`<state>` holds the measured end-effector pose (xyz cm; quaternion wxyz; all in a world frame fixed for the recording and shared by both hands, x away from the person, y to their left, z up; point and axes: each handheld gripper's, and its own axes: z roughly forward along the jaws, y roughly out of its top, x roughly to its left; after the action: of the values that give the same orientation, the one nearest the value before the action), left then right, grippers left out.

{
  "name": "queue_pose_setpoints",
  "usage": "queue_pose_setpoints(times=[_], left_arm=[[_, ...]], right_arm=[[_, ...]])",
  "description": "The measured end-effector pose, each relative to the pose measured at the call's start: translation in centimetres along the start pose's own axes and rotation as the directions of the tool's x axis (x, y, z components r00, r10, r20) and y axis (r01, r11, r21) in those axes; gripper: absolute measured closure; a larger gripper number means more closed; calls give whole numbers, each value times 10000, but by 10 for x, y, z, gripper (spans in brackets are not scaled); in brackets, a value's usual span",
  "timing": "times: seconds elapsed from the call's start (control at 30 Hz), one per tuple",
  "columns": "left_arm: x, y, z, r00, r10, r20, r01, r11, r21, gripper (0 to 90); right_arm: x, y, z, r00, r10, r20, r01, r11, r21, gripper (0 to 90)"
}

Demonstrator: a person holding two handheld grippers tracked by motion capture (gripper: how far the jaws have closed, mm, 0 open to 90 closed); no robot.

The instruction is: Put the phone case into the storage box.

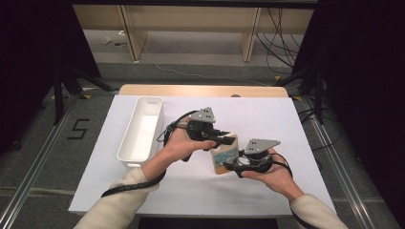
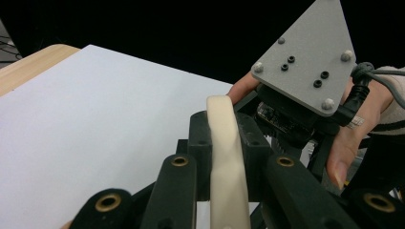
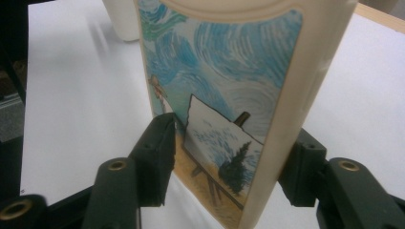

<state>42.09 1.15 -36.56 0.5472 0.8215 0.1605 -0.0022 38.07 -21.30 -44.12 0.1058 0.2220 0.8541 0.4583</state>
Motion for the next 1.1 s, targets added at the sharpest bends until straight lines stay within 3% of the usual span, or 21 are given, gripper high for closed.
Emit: queue_pose_setpoints(times=[0.4, 0.6, 0.7, 0.87, 1.1], left_arm=[[-1, 0, 0, 9991, 400, 157, -400, 9992, -20, 781], [-1, 1, 0, 9972, 731, 162, -726, 9970, -272, 720], [0, 1, 0, 9924, 1226, 59, -1221, 9910, -540, 615], [-1, 2, 2, 9859, 1670, -136, -1675, 9830, -754, 499], [-2, 4, 0, 9844, 1687, -493, -1726, 9811, -880, 335]], right_arm=[[-6, -1, -4, 9991, 132, -399, -128, 9999, 106, 614], [-7, -2, -6, 9978, 273, -610, -264, 9995, 143, 711], [-8, -2, -7, 9976, 286, -636, -276, 9995, 156, 792], [-6, 1, -9, 9983, 266, -518, -260, 9996, 115, 804], [-6, 1, -9, 9980, 525, -364, -515, 9983, 288, 807]])
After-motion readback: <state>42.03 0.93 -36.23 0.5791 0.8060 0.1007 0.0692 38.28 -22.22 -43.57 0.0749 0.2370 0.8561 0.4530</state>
